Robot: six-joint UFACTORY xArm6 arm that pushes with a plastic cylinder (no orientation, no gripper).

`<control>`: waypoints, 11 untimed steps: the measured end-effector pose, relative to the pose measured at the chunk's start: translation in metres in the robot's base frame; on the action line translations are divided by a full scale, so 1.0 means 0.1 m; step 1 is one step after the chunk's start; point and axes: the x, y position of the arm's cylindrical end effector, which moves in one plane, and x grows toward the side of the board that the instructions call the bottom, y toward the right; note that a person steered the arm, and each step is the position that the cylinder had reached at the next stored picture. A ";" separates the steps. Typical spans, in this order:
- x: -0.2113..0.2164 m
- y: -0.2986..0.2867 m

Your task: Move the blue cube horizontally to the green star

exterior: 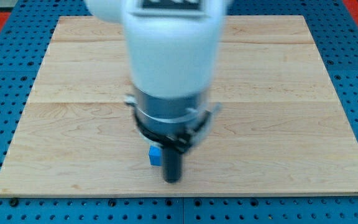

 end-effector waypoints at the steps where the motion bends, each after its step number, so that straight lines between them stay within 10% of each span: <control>1: -0.01 -0.30; 3: -0.01 0.78; 5: -0.20 -0.99; 11: -1.69 -1.04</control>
